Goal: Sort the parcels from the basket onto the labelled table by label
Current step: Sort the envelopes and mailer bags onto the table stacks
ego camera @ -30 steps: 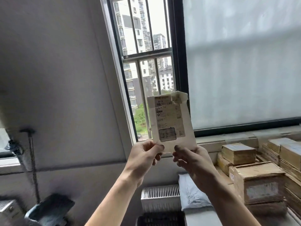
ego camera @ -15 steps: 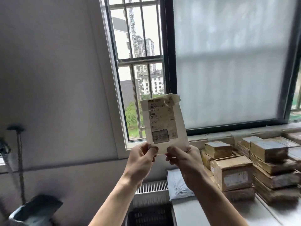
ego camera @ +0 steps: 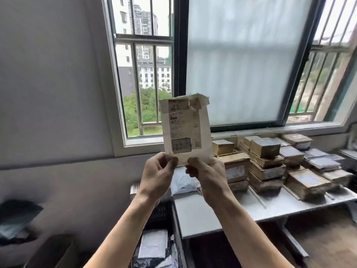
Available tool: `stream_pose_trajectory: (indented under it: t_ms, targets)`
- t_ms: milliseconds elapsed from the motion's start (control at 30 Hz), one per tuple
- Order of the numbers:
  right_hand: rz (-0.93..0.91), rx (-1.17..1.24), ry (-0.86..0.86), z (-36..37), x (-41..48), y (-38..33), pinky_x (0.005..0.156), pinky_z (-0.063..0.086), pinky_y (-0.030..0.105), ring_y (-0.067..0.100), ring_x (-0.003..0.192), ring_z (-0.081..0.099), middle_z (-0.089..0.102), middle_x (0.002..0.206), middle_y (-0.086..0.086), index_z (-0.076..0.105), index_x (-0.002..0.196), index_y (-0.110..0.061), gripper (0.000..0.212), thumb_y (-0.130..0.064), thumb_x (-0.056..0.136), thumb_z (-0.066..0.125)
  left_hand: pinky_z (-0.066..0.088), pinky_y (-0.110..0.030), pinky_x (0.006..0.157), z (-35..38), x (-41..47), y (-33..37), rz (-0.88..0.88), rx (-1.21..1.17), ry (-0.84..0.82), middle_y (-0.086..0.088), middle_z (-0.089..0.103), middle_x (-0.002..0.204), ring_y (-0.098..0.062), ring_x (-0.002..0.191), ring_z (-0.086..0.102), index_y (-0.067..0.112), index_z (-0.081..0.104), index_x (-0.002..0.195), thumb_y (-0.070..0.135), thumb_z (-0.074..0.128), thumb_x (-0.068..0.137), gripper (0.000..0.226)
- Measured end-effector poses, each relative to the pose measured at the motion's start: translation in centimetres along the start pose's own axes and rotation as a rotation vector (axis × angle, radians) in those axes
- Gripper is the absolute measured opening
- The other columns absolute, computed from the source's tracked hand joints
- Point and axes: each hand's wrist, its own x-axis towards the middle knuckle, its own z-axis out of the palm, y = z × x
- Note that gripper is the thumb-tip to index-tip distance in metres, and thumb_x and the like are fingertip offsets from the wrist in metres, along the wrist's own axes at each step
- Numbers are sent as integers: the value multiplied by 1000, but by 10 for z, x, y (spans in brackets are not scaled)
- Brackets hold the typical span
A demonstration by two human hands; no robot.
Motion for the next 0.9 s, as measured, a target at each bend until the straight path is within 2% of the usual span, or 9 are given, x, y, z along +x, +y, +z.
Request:
stream_pose_trajectory:
  t_ms: [100, 200, 400, 467, 567, 700, 900]
  targets:
    - [14, -7, 9, -23, -4, -3, 60, 50, 34, 23, 61, 60, 67, 67, 14, 73, 83, 4, 9, 5, 89, 67, 43, -22, 55, 17, -5, 0, -37, -82, -26, -3, 57, 66, -10, 56, 49, -2, 69, 89, 4, 63, 99, 13]
    - [5, -9, 28, -42, -4, -8, 60, 50, 33, 22, 60, 61, 67, 67, 14, 73, 81, 3, 11, 5, 89, 67, 44, -23, 55, 40, -5, 1, -79, -135, -52, -11, 59, 72, -12, 57, 51, 0, 70, 86, 1, 62, 98, 15]
    - [31, 52, 11, -97, 13, -16, 62, 51, 32, 20, 62, 63, 71, 73, 13, 73, 89, -2, 10, 6, 92, 67, 43, -23, 55, 97, 10, -10, -106, -175, -103, -3, 62, 66, -11, 58, 51, 10, 72, 75, 2, 67, 95, 22]
    - [34, 57, -4, -120, 26, -16, 65, 51, 35, 21, 64, 63, 72, 74, 13, 73, 91, -2, 8, 4, 92, 68, 43, -25, 56, 121, 17, -14, -106, -174, -105, -6, 60, 67, -12, 58, 49, 7, 70, 76, 1, 67, 95, 21]
    - [53, 32, -49, -157, 51, -12, 64, 53, 32, 19, 66, 65, 74, 77, 12, 74, 98, -3, 9, 0, 92, 69, 40, -26, 57, 158, 29, -24, -100, -168, -65, -7, 56, 65, -13, 56, 46, 6, 67, 72, -1, 67, 94, 23]
    - [85, -61, -112, -209, 89, -12, 60, 51, 25, 18, 69, 66, 73, 82, 13, 73, 103, -2, 11, -3, 92, 70, 39, -26, 59, 205, 45, -38, -126, -149, -3, -4, 60, 66, -14, 60, 46, 15, 73, 64, -1, 67, 94, 35]
    - [128, -104, -146, -273, 135, -10, 69, 52, 32, 14, 68, 66, 75, 78, 5, 73, 97, -7, 7, -5, 91, 70, 38, -28, 57, 270, 72, -64, -165, -102, 84, -4, 58, 64, -17, 58, 45, 14, 71, 61, -5, 65, 93, 37]
